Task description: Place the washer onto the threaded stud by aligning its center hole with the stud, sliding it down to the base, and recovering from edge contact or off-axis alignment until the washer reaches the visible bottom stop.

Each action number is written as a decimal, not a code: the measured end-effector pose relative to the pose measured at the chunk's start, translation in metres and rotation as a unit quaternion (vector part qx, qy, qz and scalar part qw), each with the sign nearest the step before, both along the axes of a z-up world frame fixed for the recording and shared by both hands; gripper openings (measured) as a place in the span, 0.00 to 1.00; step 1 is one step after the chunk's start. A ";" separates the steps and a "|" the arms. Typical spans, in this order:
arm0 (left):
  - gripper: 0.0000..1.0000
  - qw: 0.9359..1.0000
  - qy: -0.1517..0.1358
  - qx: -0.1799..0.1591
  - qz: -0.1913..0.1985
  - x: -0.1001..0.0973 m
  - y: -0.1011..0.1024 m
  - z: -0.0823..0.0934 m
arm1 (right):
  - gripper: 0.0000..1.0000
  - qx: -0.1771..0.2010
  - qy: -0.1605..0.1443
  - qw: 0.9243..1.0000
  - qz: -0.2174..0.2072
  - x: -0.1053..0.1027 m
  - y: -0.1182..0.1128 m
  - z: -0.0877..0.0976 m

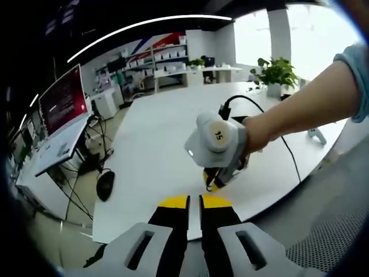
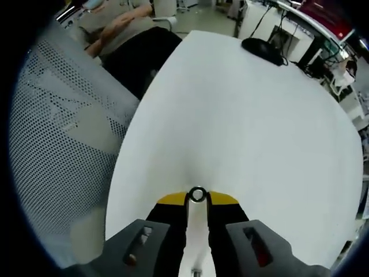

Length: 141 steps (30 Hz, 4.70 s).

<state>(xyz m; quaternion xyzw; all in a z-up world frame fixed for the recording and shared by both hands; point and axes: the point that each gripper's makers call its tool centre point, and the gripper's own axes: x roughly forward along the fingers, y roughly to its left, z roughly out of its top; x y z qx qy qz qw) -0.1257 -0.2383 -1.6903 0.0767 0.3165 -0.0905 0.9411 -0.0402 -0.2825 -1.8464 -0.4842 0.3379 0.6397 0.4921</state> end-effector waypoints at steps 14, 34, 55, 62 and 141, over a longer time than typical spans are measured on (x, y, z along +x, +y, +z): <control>0.04 1.000 -0.003 -0.005 -0.001 0.001 0.000 0.001 | 0.13 0.044 0.001 0.998 -0.036 0.002 -0.034 0.044; 0.04 1.000 0.001 -0.004 -0.007 -0.001 -0.002 0.000 | 0.13 0.053 -0.006 0.993 -0.103 0.002 -0.138 0.077; 0.04 1.000 0.008 0.000 -0.003 -0.002 -0.001 -0.002 | 0.13 0.020 -0.039 0.996 -0.081 0.034 -0.121 0.062; 0.03 1.000 0.006 -0.002 -0.001 -0.002 0.000 -0.001 | 0.13 0.001 -0.031 0.997 -0.075 0.035 -0.122 0.052; 0.03 1.000 0.006 -0.006 -0.024 -0.002 -0.007 -0.002 | 0.29 0.120 0.000 0.930 -0.348 0.041 -0.272 0.046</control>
